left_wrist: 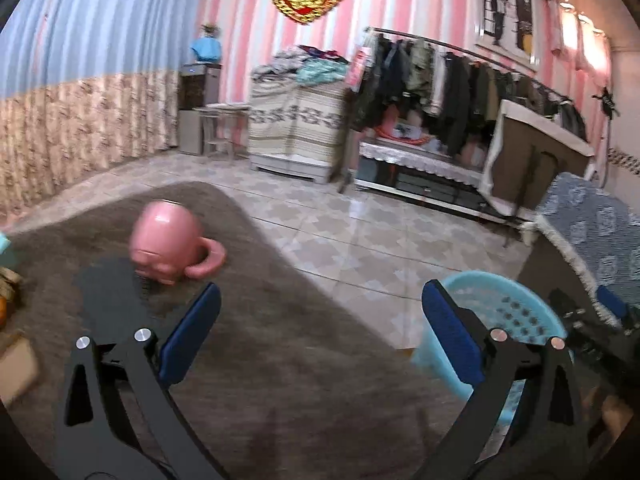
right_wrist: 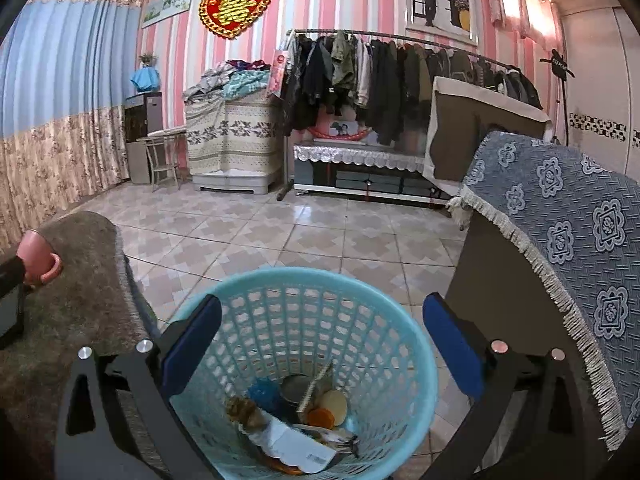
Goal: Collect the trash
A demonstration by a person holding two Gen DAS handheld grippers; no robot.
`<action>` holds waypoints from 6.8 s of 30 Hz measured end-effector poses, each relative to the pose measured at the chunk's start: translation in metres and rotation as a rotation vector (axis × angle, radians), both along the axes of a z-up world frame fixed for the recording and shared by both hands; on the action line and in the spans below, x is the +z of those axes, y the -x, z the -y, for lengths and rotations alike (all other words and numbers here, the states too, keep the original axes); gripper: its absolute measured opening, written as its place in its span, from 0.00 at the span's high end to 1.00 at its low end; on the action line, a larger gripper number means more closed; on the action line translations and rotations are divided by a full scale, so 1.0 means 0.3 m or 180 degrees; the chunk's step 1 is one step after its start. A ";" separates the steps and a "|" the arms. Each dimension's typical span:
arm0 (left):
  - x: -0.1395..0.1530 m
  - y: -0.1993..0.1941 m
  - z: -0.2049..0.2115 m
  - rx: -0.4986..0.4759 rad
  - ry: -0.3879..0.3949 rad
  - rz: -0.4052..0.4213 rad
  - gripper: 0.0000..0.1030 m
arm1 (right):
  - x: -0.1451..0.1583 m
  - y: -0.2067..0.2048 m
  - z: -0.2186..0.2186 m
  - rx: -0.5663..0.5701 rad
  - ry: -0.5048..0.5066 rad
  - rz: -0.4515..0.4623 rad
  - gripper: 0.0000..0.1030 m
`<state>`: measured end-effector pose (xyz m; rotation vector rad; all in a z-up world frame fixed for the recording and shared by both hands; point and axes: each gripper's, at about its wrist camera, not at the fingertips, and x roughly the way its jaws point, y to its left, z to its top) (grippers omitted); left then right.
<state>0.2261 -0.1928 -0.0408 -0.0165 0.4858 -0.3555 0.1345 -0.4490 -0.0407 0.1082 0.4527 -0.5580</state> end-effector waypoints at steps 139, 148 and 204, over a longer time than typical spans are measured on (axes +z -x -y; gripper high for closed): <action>-0.173 0.056 0.618 -0.1334 -0.0378 -0.0342 0.77 | -0.065 0.081 0.299 -0.0338 -0.0414 -0.0104 0.61; -0.145 0.035 0.536 -0.1043 -0.0309 -0.0190 0.25 | -0.075 0.052 0.247 -0.0247 -0.0311 -0.0196 0.61; 0.118 0.202 0.056 0.0298 -0.0462 0.0055 0.05 | -0.065 -0.007 0.045 0.0157 -0.0227 -0.0064 0.04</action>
